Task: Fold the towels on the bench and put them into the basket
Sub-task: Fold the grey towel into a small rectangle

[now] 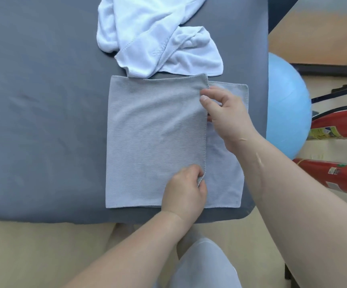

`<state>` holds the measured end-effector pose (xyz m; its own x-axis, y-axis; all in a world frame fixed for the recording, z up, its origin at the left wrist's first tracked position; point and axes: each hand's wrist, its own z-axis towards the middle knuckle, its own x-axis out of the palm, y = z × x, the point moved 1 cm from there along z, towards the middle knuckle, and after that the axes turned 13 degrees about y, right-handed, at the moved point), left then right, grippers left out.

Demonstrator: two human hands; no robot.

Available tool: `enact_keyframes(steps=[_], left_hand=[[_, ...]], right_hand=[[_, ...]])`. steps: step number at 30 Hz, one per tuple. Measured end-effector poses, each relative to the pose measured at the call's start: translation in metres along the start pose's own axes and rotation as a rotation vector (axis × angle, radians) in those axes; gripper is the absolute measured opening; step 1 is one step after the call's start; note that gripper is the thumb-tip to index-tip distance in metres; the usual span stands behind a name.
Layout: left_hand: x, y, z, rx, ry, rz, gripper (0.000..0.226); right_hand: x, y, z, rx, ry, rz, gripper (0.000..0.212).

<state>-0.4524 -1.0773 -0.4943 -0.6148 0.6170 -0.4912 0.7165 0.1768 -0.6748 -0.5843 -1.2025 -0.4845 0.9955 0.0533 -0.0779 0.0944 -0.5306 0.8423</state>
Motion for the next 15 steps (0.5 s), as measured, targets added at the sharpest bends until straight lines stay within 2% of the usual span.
enact_keyframes(steps=[7, 9, 11, 15], left_hand=[[0.008, 0.001, -0.006, 0.071, 0.048, 0.025, 0.018], [0.009, 0.005, -0.007, 0.036, 0.127, 0.039, 0.031], [0.004, 0.009, -0.008, 0.052, 0.134, 0.05, 0.037], [-0.02, 0.027, -0.011, 0.184, -0.125, 0.142, 0.029]], right_hand=[[-0.016, -0.009, -0.002, -0.092, -0.158, -0.204, 0.012], [-0.019, -0.016, -0.001, -0.079, -0.143, -0.378, 0.023], [-0.017, -0.022, 0.0, -0.053, -0.116, -0.535, 0.032], [0.011, -0.021, -0.011, -0.084, -0.158, -0.862, 0.06]])
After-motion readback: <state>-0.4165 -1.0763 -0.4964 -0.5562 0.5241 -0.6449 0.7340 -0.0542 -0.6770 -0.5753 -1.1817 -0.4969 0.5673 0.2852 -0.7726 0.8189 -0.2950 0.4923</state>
